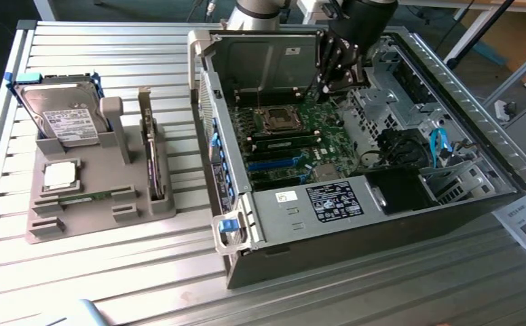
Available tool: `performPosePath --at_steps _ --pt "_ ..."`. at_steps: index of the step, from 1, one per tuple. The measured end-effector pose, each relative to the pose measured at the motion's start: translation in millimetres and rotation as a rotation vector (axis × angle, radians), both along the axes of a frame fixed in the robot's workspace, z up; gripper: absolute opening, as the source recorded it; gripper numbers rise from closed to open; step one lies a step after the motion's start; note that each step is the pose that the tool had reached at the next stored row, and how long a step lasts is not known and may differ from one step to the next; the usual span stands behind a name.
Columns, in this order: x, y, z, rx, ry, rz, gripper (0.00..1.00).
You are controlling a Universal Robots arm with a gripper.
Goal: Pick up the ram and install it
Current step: 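Press down the ram until it locks into place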
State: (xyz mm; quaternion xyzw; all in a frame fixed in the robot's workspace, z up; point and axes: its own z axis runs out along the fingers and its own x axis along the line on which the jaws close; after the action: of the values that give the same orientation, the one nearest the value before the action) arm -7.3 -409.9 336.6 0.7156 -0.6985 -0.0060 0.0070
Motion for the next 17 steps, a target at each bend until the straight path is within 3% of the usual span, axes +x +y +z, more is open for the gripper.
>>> performPosePath --at_steps 13,17 --pt "0.0 0.0 0.1 -0.0002 0.0001 -0.002 0.11" --pt "0.0 0.0 0.1 -0.0002 0.0001 -0.034 0.11"
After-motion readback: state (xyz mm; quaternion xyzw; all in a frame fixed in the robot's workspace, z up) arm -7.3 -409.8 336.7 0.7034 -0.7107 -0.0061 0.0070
